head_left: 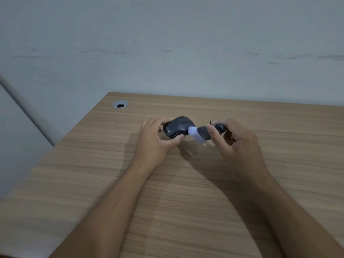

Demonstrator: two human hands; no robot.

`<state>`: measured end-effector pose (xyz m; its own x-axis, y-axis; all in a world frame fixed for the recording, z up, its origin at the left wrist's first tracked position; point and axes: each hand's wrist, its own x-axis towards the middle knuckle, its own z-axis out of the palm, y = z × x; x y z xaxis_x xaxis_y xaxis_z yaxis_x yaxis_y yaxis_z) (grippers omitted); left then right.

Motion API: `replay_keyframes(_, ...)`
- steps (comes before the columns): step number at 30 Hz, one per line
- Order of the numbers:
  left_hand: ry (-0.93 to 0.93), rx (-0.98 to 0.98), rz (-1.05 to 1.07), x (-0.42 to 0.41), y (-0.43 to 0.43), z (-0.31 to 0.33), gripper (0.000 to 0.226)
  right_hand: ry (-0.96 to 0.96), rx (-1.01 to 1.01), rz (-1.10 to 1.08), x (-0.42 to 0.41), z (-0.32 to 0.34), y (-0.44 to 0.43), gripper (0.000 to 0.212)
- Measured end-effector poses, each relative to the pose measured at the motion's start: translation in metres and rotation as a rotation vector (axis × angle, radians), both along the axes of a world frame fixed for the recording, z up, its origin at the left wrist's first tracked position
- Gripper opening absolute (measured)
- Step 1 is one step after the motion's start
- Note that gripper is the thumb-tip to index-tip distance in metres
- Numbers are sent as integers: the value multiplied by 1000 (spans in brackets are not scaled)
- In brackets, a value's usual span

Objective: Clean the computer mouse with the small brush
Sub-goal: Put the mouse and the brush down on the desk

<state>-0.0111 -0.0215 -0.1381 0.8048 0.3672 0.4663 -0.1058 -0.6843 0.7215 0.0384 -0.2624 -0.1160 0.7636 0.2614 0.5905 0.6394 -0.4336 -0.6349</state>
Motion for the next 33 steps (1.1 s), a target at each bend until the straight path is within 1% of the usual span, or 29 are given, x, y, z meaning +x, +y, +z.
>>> replay_keyframes(5,71,-90,114,5,2,-11,49,34,-27,-104,16,-14,-6,19)
replay_keyframes(8,118,-137,166,7,2,-17,51,29,-120,-92,23,-22,-5,27)
replay_keyframes(10,141,-135,191,8,0,-18,53,18,-187,-90,26,-27,0,32)
replay_keyframes(16,197,41,293,10,-16,-16,56,-19,-364,-101,26,-37,22,35)
replay_keyframes(20,263,135,393,12,-28,-15,70,-59,-388,-62,21,-41,34,38)
replay_keyframes(22,287,143,426,12,-31,-12,77,-77,-393,-49,20,-42,36,40)
replay_keyframes(24,302,113,423,11,-31,-10,79,-103,-393,-35,19,-43,35,43)
replay_keyframes(28,277,0,303,9,-20,-2,67,-139,-373,-46,18,-42,33,40)
replay_keyframes(31,252,-27,208,12,5,-2,78,-145,-367,-206,22,-40,29,45)
replay_keyframes(32,234,-13,203,14,16,-5,79,-134,-362,-272,24,-39,24,47)
replay_keyframes(33,211,10,211,15,26,-9,74,-104,-353,-325,27,-40,19,50)
